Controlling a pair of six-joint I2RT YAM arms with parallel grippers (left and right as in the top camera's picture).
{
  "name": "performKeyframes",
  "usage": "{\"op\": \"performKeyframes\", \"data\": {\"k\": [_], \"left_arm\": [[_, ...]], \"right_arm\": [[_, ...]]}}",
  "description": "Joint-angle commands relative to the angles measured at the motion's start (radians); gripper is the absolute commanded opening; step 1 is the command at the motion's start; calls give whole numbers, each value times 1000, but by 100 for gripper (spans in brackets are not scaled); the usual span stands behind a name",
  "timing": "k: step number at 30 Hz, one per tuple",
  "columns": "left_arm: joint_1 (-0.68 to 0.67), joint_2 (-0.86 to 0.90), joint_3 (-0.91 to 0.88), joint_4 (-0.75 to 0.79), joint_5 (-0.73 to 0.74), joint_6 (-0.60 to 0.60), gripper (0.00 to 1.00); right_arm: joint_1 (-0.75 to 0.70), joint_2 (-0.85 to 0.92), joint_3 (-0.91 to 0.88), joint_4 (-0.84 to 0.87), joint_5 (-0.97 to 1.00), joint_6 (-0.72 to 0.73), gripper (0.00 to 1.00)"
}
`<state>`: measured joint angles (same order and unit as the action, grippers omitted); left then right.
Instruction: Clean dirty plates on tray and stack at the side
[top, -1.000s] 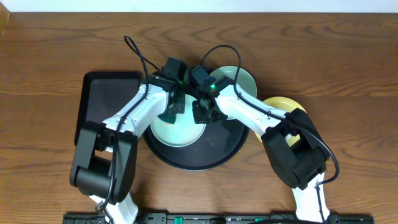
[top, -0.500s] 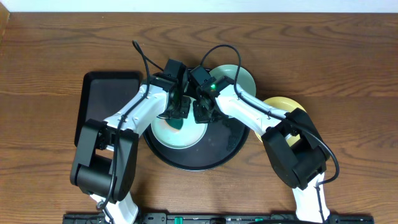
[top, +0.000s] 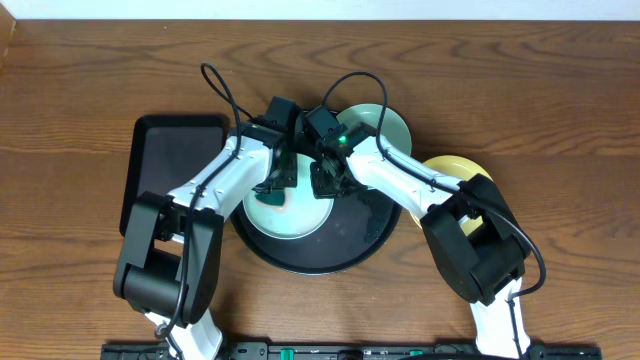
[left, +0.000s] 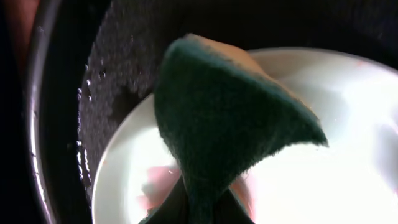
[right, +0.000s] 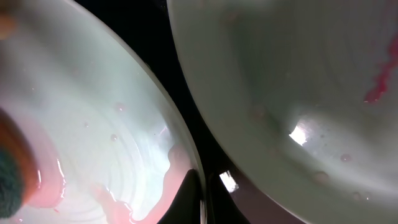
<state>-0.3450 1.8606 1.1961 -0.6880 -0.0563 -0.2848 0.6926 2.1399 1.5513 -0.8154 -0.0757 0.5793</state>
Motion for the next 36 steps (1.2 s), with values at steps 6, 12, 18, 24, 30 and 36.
{"op": "performKeyframes", "data": {"k": [6, 12, 18, 24, 30, 36], "left_arm": [[-4, -16, 22, -40, 250, 161, 7], [20, -89, 122, -31, 164, 137, 7], [71, -197, 175, -29, 17, 44, 7], [133, -249, 175, -34, -8, 20, 7], [148, -233, 169, -71, -4, 2, 7], [148, -211, 156, -74, -5, -10, 7]], "right_arm": [[2, -7, -23, -11, 45, -20, 1], [2, -7, -23, -10, 21, -39, 1], [2, -7, -22, -6, -39, -104, 1], [0, -43, -12, -22, -40, -157, 1], [9, -175, -12, -48, 84, -174, 1], [34, -323, -12, -124, 283, -229, 1]]}}
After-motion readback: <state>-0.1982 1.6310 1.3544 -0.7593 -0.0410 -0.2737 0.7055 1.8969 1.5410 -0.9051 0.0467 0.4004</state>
